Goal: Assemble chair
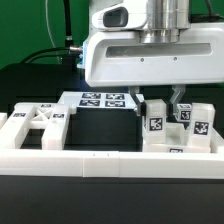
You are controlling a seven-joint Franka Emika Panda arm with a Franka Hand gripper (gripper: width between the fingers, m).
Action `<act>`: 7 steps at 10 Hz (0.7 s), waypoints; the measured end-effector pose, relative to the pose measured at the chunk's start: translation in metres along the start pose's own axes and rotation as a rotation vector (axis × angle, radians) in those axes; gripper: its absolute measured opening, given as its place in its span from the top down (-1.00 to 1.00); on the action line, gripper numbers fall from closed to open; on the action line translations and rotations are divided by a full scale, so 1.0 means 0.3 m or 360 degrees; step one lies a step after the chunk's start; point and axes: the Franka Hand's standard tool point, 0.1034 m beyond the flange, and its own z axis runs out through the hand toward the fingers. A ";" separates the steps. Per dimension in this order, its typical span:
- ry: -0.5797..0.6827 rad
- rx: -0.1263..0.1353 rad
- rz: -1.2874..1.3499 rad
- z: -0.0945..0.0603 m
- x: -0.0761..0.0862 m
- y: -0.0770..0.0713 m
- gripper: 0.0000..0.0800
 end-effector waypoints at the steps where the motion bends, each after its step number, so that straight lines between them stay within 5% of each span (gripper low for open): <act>1: 0.0000 0.0000 0.0030 0.000 0.000 0.000 0.29; 7: 0.0002 0.0000 0.0810 0.003 -0.006 -0.011 0.28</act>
Offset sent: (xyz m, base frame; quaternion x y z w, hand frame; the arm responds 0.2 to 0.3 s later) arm 0.0000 0.0000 0.0000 0.0000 0.0000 0.1938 0.9810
